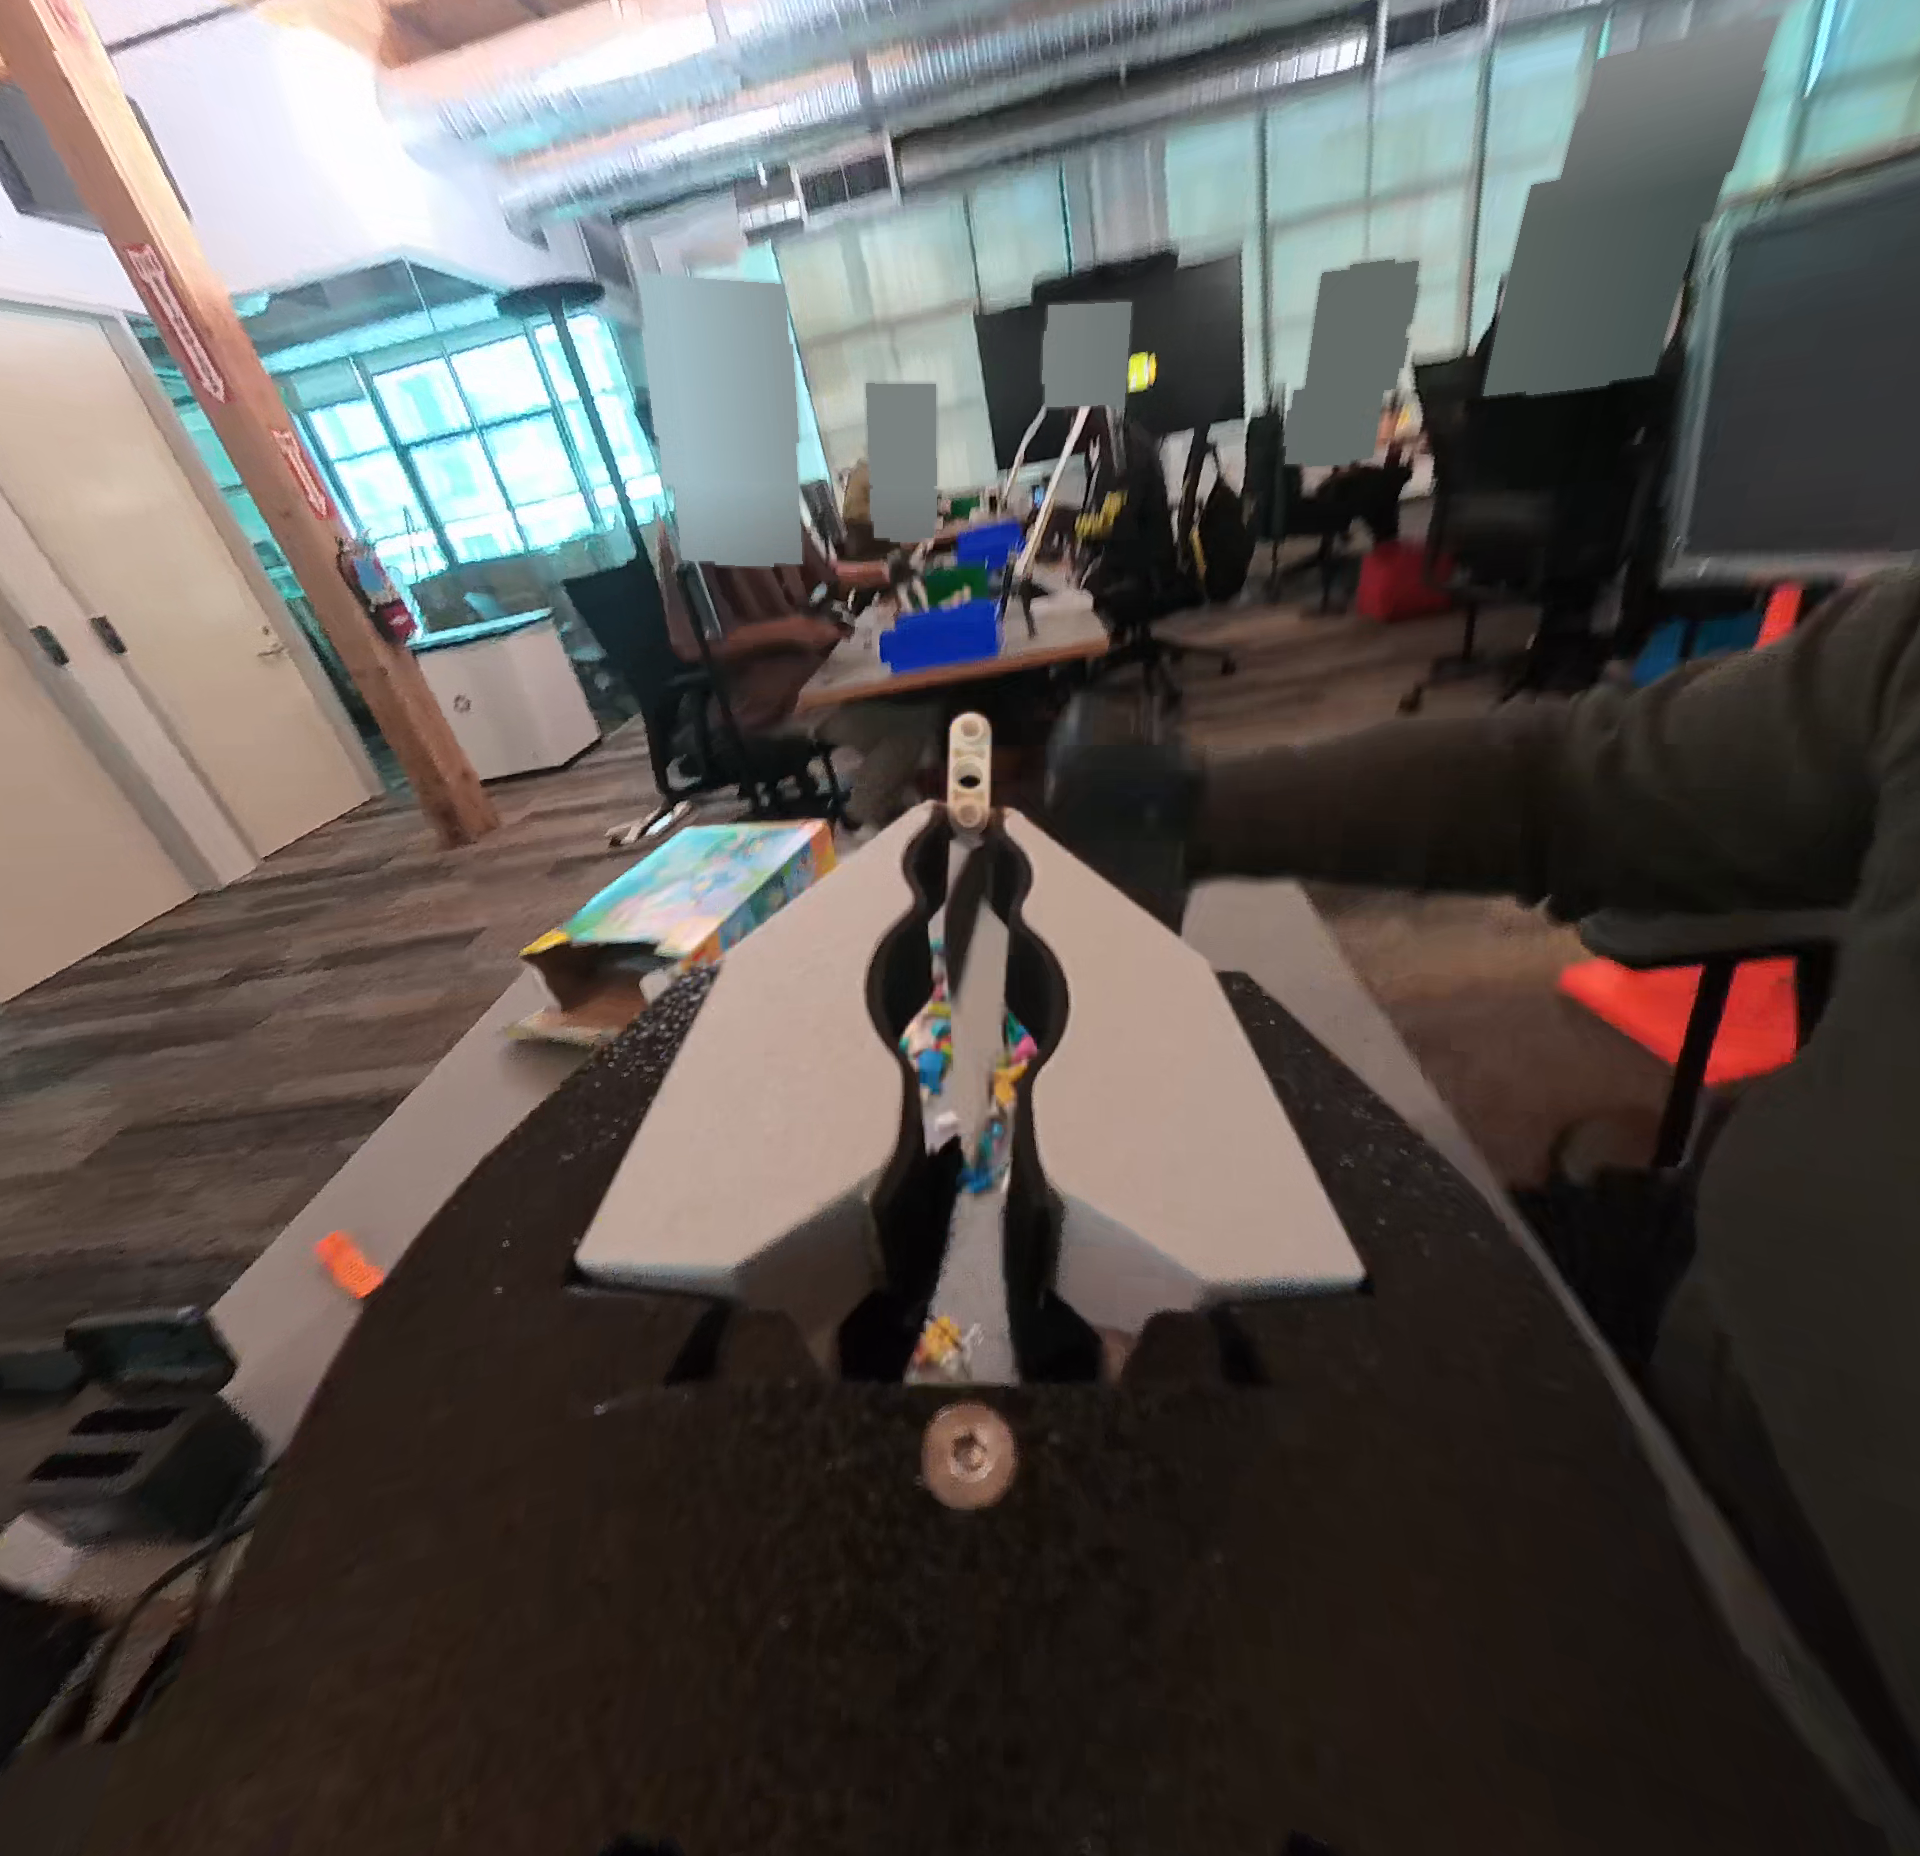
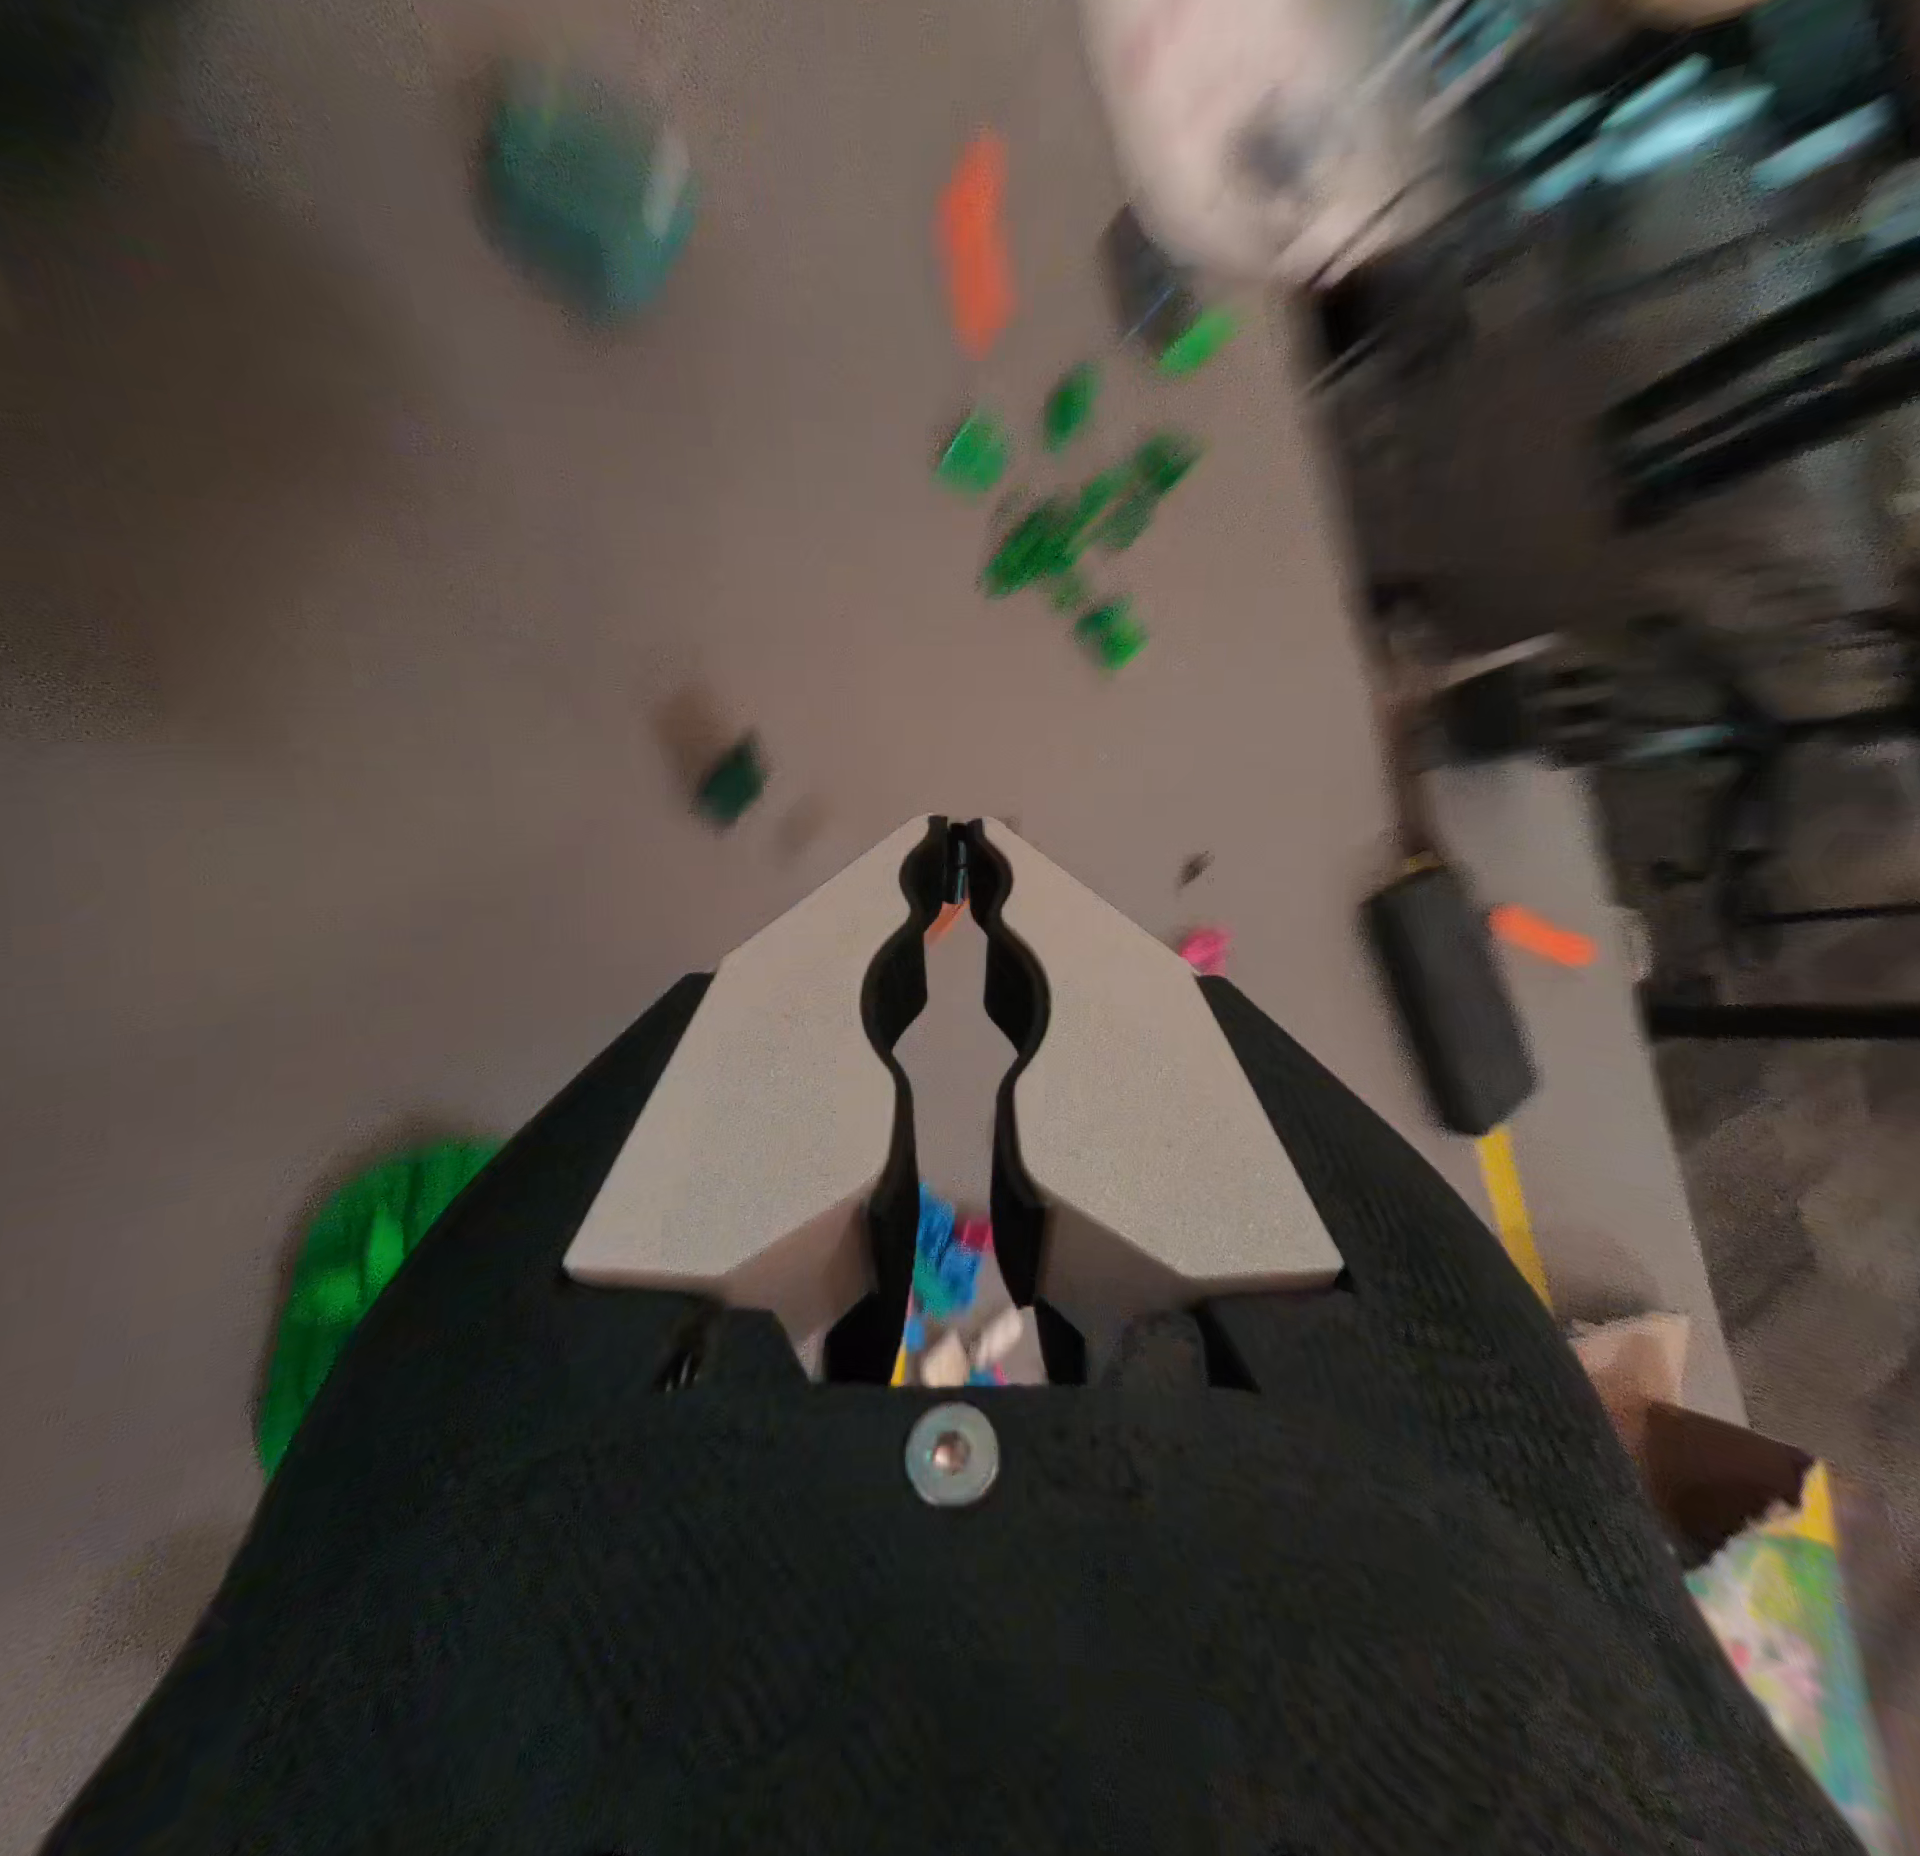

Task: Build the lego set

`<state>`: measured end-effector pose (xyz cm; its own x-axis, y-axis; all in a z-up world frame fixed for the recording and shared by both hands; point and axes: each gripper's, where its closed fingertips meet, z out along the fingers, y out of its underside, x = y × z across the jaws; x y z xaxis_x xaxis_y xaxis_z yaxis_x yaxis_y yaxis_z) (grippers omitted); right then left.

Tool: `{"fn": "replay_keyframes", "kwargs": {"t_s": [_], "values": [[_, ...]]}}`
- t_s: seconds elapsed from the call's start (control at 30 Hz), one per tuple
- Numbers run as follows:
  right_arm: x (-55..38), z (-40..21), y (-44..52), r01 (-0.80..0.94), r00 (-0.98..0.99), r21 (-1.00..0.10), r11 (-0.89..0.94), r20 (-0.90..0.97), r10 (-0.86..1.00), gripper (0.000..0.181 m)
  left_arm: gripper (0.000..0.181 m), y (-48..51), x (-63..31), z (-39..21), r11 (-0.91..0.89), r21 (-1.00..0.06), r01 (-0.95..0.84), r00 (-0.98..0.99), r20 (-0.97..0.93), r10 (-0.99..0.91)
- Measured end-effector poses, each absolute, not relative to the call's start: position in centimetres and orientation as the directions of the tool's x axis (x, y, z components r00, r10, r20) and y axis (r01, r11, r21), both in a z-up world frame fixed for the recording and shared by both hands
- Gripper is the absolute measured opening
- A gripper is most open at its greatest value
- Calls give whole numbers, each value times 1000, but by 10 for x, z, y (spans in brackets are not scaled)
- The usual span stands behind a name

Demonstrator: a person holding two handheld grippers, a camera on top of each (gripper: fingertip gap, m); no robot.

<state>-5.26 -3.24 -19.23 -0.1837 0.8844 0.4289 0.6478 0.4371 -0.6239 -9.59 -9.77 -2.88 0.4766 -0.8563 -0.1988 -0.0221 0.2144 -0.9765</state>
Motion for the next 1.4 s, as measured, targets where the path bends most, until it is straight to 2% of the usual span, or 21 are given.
{"fn": "replay_keyframes", "kwargs": {"t_s": [0.07,0.13,0.2,0.27,0.4,0.57,0.83,1.0,1.4], "values": [[-57,-111,-33,426,47,-837,344,400,915,3,4,-94,-88,-37,200,-976,-83,488,-215,-846],[-52,-48,-33,256,235,-901,350,409,882,2,5,-89,-80,-40,165,-982,-96,507,-191,-840],[-58,-22,-59,176,201,-914,365,396,896,2,4,-89,-68,-47,132,-983,-124,490,-176,-854],[-68,-15,-87,138,84,-938,318,331,940,2,4,-86,-60,-55,105,-981,-164,489,-173,-855],[-77,-30,-102,258,-51,-939,228,222,974,2,4,-88,-51,-65,49,-980,-193,450,-133,-883],[-76,-50,-97,410,-112,-896,170,136,984,2,5,-91,-54,-74,6,-975,-223,425,-103,-899],[-75,-62,-99,542,-188,-772,334,276,943,2,4,-93,-53,-83,-18,-967,-255,395,-88,-915],[-71,-66,-104,559,-238,-730,394,314,919,2,4,-96,-46,-80,-11,-974,-225,353,-71,-933],[-66,-54,-106,489,-195,-795,358,301,934,1,4,-100,-47,-79,-9,-975,-221,330,-66,-942]]}}
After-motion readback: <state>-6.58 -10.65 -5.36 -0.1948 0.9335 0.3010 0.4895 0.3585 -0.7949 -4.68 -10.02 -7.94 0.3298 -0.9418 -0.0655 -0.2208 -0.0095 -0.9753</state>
